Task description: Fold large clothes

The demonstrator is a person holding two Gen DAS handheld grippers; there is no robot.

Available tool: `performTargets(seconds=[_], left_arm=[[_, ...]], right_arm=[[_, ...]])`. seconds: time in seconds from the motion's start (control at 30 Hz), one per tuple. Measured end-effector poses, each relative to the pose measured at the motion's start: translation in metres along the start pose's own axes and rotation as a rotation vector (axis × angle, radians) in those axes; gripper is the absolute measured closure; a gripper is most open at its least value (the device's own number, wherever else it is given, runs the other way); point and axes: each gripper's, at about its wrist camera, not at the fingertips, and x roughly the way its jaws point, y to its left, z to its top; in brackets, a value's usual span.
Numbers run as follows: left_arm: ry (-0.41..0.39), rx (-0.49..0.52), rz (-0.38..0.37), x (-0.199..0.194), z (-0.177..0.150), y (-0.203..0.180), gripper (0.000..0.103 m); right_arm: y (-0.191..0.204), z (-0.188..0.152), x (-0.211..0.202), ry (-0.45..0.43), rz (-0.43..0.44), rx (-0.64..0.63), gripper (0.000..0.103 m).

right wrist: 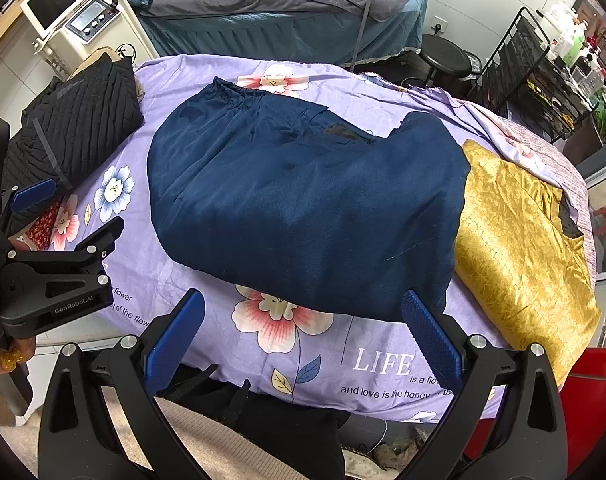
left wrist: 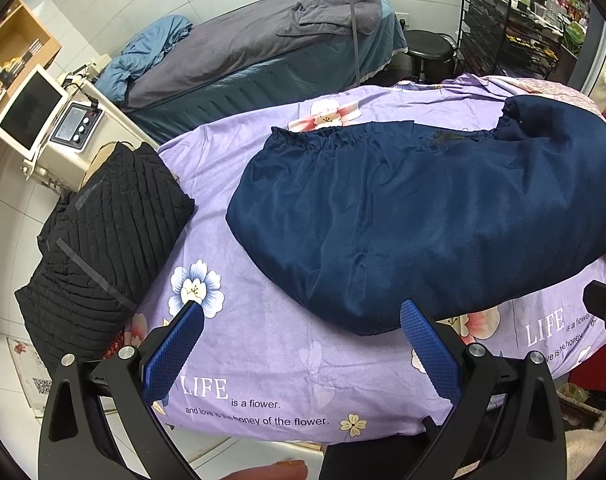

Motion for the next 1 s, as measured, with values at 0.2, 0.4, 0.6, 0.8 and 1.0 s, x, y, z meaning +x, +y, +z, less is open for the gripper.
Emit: performTargets(seconds=[0.2, 0.4, 0.6, 0.8, 1.0], left_arm=[[0.001, 0.012, -0.004, 0.003, 0.001, -0.002, 0.006], [0.023, 0.023, -0.024, 0.010, 0.002, -0.005, 0.006], [0.044, 0.002, -0.055, 0.016, 0.008, -0.004, 0.006], [0.046, -0.038, -0.073, 0.021, 0.017, 0.002, 0.006], [0.017, -0.127, -0.086, 0.023, 0.034, 0.020, 0.006]], right_arm=[[-0.004, 0.000, 0.003, 0.006, 0.007, 0.010, 0.006], [-0.010, -0.001, 0.004, 0.005, 0.016, 0.024, 0.006], [-0.021, 0.002, -0.001, -0.020, 0.058, 0.043, 0.006], [-0.069, 0.022, -0.021, -0.121, 0.127, 0.150, 0.006], [-0.128, 0.066, 0.015, -0.100, 0.218, 0.311, 0.006]])
